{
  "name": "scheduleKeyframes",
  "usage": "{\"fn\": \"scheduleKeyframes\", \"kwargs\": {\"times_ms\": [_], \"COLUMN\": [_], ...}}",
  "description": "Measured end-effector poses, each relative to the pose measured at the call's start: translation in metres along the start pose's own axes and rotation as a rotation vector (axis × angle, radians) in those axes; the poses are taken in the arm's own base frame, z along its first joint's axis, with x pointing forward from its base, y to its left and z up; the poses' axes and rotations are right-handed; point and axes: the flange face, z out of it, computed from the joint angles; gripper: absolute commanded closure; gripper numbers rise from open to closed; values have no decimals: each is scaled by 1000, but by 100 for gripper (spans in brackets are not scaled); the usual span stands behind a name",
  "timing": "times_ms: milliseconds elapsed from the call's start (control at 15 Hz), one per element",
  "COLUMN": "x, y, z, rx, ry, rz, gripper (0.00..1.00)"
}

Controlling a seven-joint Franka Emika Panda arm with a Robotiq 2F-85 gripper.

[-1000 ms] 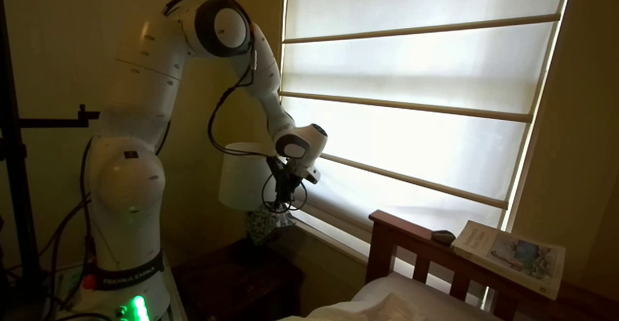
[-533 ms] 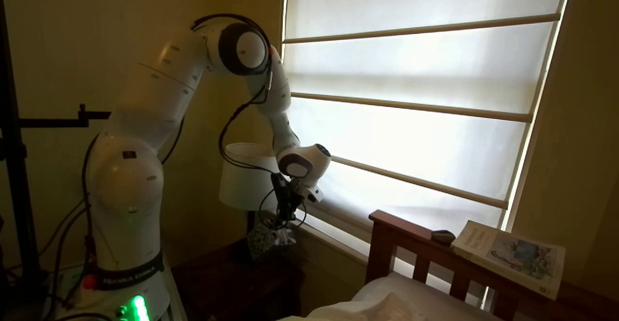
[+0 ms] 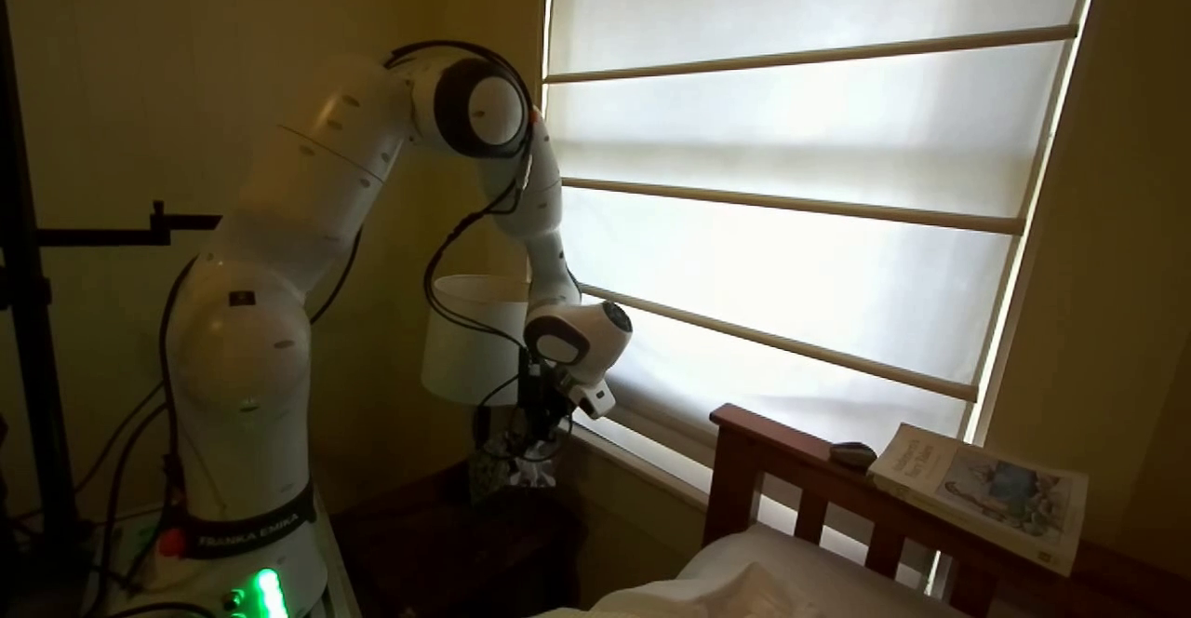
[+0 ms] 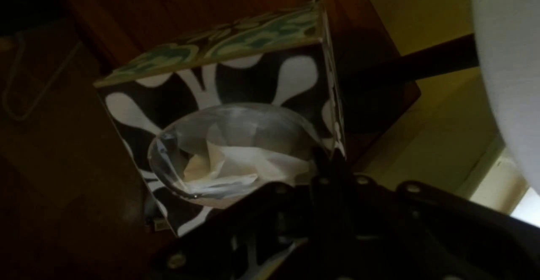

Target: Put the tissue dispenser on the table on the left

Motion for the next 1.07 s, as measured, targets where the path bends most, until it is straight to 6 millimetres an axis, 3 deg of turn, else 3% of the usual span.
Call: {"fn": "scheduleKeyframes", "kwargs": {"times_ms": [400,600,867,1067], "x": [1,6,4,0], "y": [0,-6,-25,-22], "z": [-1,2,22,38], "rx": [-3,-4,-5,-28], "ry": [12,97,219,211], "rz": [11,37,23,-41], "gripper": [99,99,99,99]}}
